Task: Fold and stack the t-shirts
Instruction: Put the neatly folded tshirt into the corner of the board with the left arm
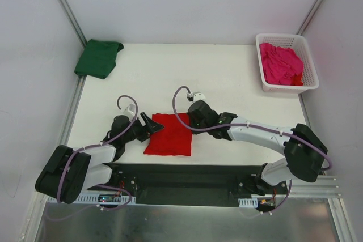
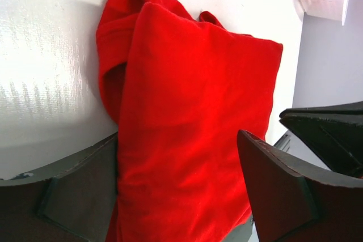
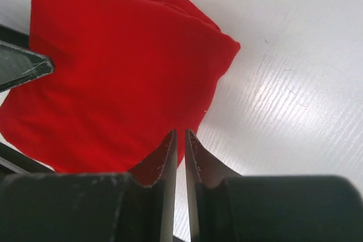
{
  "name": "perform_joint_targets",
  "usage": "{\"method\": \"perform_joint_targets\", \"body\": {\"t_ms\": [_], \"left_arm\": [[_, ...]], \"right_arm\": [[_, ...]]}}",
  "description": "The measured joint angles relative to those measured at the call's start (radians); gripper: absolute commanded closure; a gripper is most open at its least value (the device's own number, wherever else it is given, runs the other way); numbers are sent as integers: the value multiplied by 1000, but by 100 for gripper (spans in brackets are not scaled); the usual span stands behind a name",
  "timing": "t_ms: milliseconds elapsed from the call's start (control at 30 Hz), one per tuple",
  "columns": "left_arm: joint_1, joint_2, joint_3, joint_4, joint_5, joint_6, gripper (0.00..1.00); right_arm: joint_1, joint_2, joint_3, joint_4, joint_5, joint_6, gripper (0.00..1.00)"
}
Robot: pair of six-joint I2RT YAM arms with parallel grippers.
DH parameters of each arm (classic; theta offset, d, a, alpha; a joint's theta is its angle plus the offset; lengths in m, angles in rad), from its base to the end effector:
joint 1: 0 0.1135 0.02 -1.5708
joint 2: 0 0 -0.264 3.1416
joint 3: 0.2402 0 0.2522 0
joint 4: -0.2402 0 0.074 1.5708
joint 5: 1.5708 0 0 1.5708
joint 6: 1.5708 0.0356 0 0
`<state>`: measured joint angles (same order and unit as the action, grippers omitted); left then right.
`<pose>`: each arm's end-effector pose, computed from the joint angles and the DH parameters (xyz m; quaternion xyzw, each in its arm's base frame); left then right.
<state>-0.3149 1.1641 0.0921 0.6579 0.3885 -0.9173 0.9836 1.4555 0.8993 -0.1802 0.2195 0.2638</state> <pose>0.1702 -0.0696 0.1265 -0.1430 0.8159 -0.4419 0.3443 0.1782 0.2537 0.2243 -0.2785 0.8661 0.1539 0.3854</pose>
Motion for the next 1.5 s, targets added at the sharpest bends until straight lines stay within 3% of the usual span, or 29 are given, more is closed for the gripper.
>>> {"method": "perform_joint_targets", "body": {"t_ms": [533,900,1500], "left_arm": [[-14,64,9,42,0,-14,27],[-14,157,37,97,31,-13,28],[-14,381,201,128,110,4,29]], "right_arm": [[131,5,0,2,-45,65,88],[138,138,-8,55,-57,89,89],[-56,258,57,120,-185,62,89]]}}
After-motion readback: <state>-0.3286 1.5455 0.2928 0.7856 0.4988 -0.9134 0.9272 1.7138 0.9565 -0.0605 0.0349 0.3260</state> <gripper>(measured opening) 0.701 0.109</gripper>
